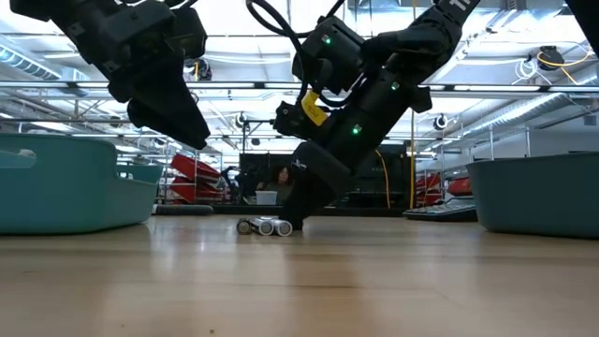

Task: Sort batteries
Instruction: Put the silver battery into the light blue bin

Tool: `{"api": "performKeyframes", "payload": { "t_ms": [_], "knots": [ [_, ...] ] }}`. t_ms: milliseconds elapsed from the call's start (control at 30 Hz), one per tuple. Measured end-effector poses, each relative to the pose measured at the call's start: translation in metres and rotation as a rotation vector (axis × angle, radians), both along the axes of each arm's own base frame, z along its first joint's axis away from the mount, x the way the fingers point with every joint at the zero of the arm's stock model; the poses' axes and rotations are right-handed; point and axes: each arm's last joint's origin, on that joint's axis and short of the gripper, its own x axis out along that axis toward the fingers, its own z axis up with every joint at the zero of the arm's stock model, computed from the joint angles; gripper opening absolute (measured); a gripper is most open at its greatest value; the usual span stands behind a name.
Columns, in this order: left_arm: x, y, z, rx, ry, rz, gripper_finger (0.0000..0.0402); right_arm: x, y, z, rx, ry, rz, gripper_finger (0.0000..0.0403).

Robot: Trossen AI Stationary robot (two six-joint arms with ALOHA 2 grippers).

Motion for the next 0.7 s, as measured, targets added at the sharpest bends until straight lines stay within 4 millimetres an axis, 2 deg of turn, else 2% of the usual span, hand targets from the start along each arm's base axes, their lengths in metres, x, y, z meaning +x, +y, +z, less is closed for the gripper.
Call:
{"api": "performKeyframes", "payload": {
  "t_ms": [167, 333, 533, 700],
  "knots": [
    [0.000, 0.000, 0.000, -0.005, 0.003, -0.004, 0.0196, -0.001, -0.004, -0.002, 0.021, 0.017, 0.006, 0.0112],
    [0.000, 0.000, 0.000, 0.009, 0.005, -0.024, 0.0196, -0.002, -0.005, -0.003, 0.016, 0.036, 0.012, 0.0029],
    [0.000, -0.002, 0.000, 0.107, 0.020, -0.127, 0.0195, -0.001, -0.005, 0.000, 0.010, 0.023, 0.014, 0.0025],
    [0.001, -0.004, 0.003, 0.288, 0.015, -0.242, 0.0195, -0.004, -0.006, 0.021, -0.003, -0.025, 0.054, 0.0025]
  ]
}}
